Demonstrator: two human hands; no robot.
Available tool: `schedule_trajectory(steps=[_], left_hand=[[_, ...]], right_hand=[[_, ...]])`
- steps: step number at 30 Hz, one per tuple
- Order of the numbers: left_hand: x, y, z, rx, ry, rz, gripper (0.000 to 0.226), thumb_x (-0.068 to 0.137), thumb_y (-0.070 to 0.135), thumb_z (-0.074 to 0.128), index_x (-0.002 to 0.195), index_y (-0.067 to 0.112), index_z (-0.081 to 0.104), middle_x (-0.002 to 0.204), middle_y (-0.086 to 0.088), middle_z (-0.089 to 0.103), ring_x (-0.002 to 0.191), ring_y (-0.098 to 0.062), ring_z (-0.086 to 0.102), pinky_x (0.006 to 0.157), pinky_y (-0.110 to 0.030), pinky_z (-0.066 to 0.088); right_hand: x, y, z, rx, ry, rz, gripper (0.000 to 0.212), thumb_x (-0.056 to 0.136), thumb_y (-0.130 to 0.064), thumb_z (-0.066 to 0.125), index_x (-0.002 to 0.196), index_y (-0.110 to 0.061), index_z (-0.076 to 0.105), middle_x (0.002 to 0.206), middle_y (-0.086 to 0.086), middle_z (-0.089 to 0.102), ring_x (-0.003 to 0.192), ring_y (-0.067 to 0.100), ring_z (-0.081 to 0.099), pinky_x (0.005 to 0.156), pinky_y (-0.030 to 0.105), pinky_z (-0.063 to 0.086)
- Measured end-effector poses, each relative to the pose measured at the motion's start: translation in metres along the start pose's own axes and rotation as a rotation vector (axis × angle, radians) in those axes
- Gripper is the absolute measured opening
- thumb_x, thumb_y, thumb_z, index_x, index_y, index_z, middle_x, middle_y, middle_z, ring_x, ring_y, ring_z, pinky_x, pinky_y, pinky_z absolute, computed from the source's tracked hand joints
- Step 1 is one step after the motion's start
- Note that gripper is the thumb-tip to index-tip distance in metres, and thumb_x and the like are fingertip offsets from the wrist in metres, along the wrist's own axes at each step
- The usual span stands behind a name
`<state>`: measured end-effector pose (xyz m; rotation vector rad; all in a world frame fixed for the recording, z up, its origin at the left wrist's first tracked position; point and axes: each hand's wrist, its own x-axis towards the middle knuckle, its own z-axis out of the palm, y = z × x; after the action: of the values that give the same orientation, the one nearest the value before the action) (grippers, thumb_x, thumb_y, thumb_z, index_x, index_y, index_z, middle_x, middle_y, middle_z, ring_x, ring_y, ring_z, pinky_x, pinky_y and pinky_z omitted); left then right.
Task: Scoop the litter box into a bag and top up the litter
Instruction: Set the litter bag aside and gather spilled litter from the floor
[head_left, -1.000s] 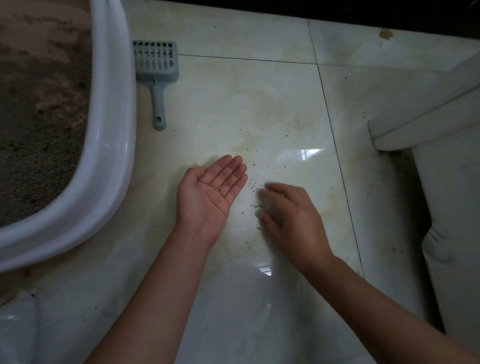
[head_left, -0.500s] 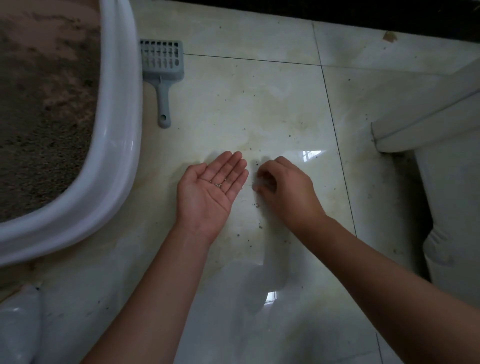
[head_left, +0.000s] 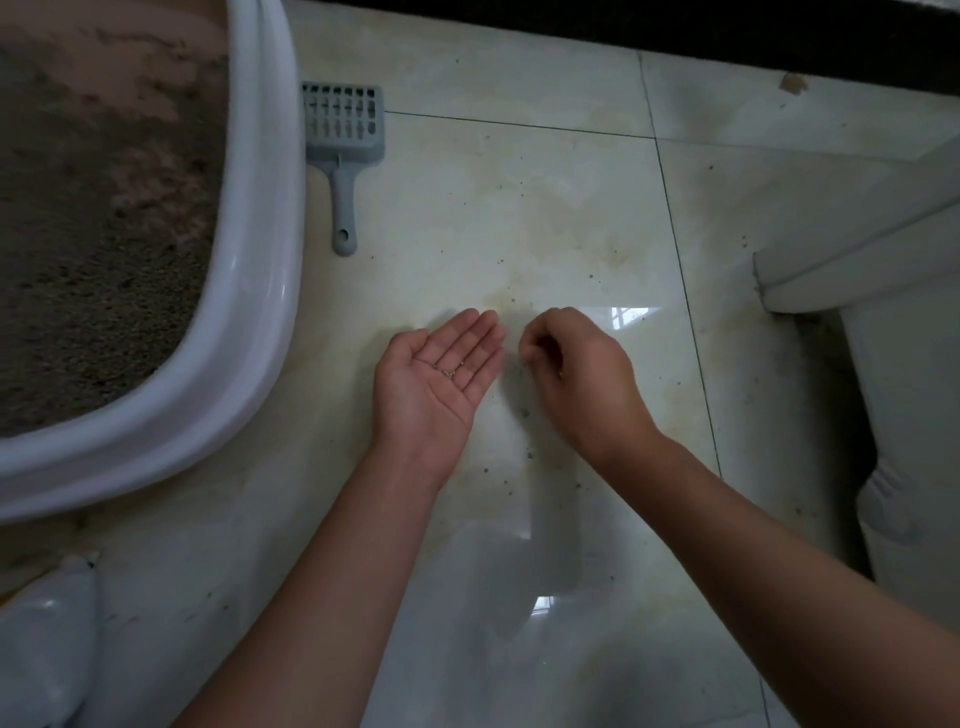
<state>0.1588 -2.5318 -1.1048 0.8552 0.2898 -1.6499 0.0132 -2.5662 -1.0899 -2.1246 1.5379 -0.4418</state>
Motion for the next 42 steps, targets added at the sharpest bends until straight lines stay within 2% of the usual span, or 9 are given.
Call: schedule_trajectory(steps=[6, 9, 13, 15, 20, 27, 34, 37, 42], left_hand=[[0.001, -0.003, 0.002, 0.025, 0.008, -0.021, 0.048, 0.101, 0.028, 0.029, 0.118, -0.002, 0.063, 0.117, -0.019, 0.068, 0.097, -0.021, 0.069, 0.065, -0.023, 0.055], [0.003, -0.001, 0.002, 0.016, -0.004, -0.029, 0.047, 0.100, 0.027, 0.029, 0.117, 0.000, 0.063, 0.117, -0.018, 0.069, 0.100, -0.021, 0.069, 0.074, -0.025, 0.054], [0.004, 0.004, 0.001, -0.109, -0.021, -0.054, 0.045, 0.100, 0.024, 0.030, 0.116, -0.003, 0.062, 0.117, -0.019, 0.068, 0.106, -0.029, 0.068, 0.095, -0.040, 0.050], [0.005, 0.006, 0.001, -0.166, -0.025, -0.052, 0.044, 0.100, 0.021, 0.030, 0.115, -0.005, 0.062, 0.116, -0.020, 0.068, 0.105, -0.031, 0.068, 0.097, -0.043, 0.049], [0.004, 0.005, 0.002, -0.176, -0.032, -0.054, 0.043, 0.099, 0.020, 0.031, 0.114, -0.005, 0.063, 0.115, -0.019, 0.069, 0.104, -0.031, 0.069, 0.098, -0.043, 0.050], [0.004, 0.005, 0.004, -0.163, -0.035, -0.054, 0.044, 0.098, 0.020, 0.030, 0.113, -0.004, 0.063, 0.115, -0.019, 0.069, 0.105, -0.031, 0.068, 0.099, -0.043, 0.050], [0.005, 0.003, 0.003, -0.150, -0.056, -0.057, 0.044, 0.100, 0.021, 0.030, 0.115, -0.004, 0.062, 0.115, -0.020, 0.069, 0.106, -0.031, 0.068, 0.100, -0.043, 0.049], [0.005, 0.001, 0.003, -0.130, -0.060, -0.046, 0.045, 0.100, 0.022, 0.029, 0.114, -0.004, 0.063, 0.114, -0.019, 0.069, 0.106, -0.030, 0.068, 0.099, -0.042, 0.050], [0.005, -0.001, 0.004, -0.058, -0.042, -0.028, 0.047, 0.100, 0.026, 0.028, 0.115, 0.000, 0.064, 0.115, -0.017, 0.070, 0.101, -0.024, 0.070, 0.076, -0.030, 0.057]], right_hand=[[-0.006, -0.028, 0.008, 0.087, -0.069, -0.078, 0.011, 0.085, -0.010, 0.060, 0.084, -0.020, 0.065, 0.078, -0.016, 0.053, 0.069, -0.001, 0.048, 0.064, 0.010, 0.036], [-0.006, -0.026, 0.010, 0.142, -0.009, -0.037, 0.014, 0.085, -0.010, 0.061, 0.088, -0.020, 0.069, 0.079, -0.013, 0.058, 0.069, 0.001, 0.052, 0.066, 0.014, 0.042], [-0.007, -0.008, -0.003, 0.150, 0.131, 0.072, 0.014, 0.086, -0.009, 0.065, 0.091, -0.021, 0.070, 0.085, -0.009, 0.065, 0.074, 0.006, 0.059, 0.069, 0.022, 0.051], [-0.007, 0.007, -0.013, 0.106, 0.114, 0.175, 0.014, 0.085, -0.011, 0.066, 0.092, -0.022, 0.070, 0.087, -0.009, 0.066, 0.076, 0.005, 0.060, 0.072, 0.024, 0.051], [-0.024, 0.030, -0.020, -0.027, -0.072, 0.266, 0.011, 0.083, -0.021, 0.072, 0.093, -0.024, 0.069, 0.088, -0.009, 0.064, 0.076, 0.005, 0.058, 0.072, 0.017, 0.045], [-0.028, 0.026, -0.003, -0.071, 0.006, 0.233, 0.005, 0.083, -0.021, 0.071, 0.085, -0.025, 0.069, 0.082, -0.012, 0.061, 0.072, 0.003, 0.056, 0.065, 0.007, 0.038], [-0.022, 0.025, -0.001, -0.202, -0.054, 0.163, 0.007, 0.088, -0.016, 0.061, 0.084, -0.020, 0.064, 0.079, -0.009, 0.055, 0.070, 0.008, 0.049, 0.060, 0.014, 0.034], [-0.018, 0.016, 0.000, -0.075, -0.004, 0.158, 0.010, 0.090, -0.014, 0.056, 0.084, -0.021, 0.061, 0.081, -0.007, 0.057, 0.072, 0.008, 0.051, 0.064, 0.022, 0.040], [-0.007, -0.028, 0.009, 0.111, 0.055, -0.007, 0.007, 0.089, -0.019, 0.061, 0.084, -0.021, 0.065, 0.082, -0.006, 0.057, 0.074, 0.008, 0.053, 0.064, 0.019, 0.042]])
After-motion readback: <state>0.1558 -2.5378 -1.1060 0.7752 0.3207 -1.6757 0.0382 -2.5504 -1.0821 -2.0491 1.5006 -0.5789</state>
